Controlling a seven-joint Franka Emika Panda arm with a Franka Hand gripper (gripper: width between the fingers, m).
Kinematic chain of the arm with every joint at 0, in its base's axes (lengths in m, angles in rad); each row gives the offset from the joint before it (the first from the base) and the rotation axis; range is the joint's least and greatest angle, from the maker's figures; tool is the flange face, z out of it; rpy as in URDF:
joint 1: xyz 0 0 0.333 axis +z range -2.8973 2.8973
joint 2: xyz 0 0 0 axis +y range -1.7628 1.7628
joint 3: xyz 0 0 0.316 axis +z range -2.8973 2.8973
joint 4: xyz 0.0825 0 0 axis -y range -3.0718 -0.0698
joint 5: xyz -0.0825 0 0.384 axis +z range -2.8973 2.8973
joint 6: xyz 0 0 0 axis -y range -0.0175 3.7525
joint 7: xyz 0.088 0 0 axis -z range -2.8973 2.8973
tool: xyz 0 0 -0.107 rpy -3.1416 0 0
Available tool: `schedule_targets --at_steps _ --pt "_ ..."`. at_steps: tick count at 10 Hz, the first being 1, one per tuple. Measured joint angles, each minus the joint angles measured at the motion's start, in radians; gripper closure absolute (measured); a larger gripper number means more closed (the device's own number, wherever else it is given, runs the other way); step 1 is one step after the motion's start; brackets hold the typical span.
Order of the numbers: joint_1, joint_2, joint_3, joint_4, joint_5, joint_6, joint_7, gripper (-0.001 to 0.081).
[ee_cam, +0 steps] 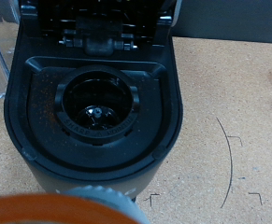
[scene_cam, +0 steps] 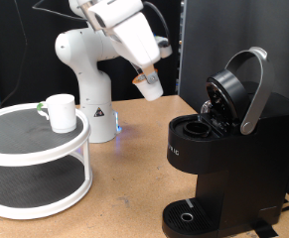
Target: Make a cup of coffee with the keurig machine
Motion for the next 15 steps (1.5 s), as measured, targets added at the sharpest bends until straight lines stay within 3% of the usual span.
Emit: schedule_targets --at_steps 4,9,15 --pt "0.035 0.026 0.054 0.002 0.095 0.054 0.027 0.0399" --pt "0.044 0.033 0.118 -0.016 0.081 0.071 0.052 0.0399" --pt "0.043 0.036 0.159 -0.072 0.032 0.149 0.090 0.0399"
